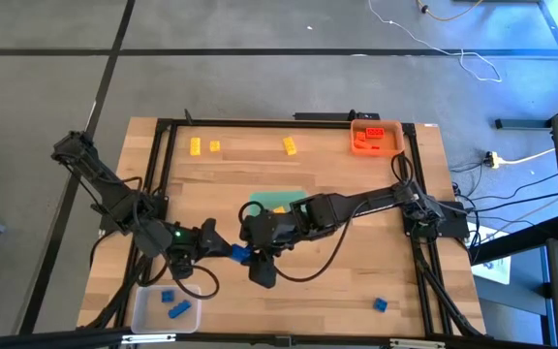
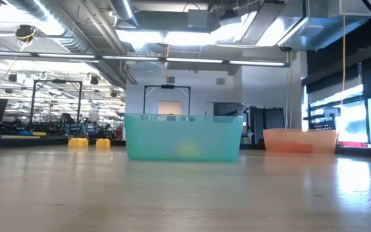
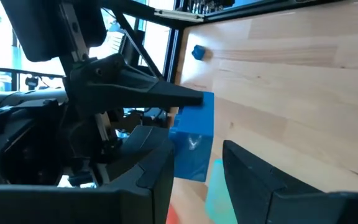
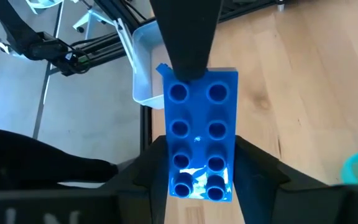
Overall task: Sort & place blocks by color
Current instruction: Put the blue game piece into the transparent bin
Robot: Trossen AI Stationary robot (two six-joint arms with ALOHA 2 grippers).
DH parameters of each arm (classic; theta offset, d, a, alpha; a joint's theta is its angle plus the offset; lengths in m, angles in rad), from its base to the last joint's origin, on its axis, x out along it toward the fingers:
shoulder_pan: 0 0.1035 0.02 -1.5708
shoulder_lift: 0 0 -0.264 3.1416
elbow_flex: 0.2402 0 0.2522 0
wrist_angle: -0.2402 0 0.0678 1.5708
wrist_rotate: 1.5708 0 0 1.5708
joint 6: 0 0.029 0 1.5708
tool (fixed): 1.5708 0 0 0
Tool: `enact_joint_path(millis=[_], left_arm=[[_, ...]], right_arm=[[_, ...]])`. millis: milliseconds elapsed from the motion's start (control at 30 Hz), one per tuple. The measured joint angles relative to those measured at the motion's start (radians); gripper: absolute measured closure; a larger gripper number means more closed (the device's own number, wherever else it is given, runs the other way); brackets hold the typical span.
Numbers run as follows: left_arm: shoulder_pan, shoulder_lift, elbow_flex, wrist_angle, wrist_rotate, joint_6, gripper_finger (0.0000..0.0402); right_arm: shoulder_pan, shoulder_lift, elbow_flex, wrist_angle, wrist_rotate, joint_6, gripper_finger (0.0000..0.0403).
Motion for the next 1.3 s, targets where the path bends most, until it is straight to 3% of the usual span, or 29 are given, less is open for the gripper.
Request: enact_joint_path(millis=[767,1000,1200,1300], left_arm=[[0.05,0.051,0.0,0.073,0.055,0.049,0.0275],[0.077,0.07,0.001,0.073,0.062,0.049,0.0321],[0.087,0.07,0.001,0.069,0.065,0.044,0.0321],[0.087,0.07,0.001,0.066,0.06,0.013,0.0321]], right_arm=[[0.0,0.0,0.0,0.024,-0.003,-0.019,0.0268],[0.0,0.001,0.0,0.017,-0.004,-0.02,0.0268],[-0.001,0.001,0.0,0.013,-0.003,-0.02,0.0268],[-0.004,0.001,0.0,0.006,-0.003,-0.02,0.0244]])
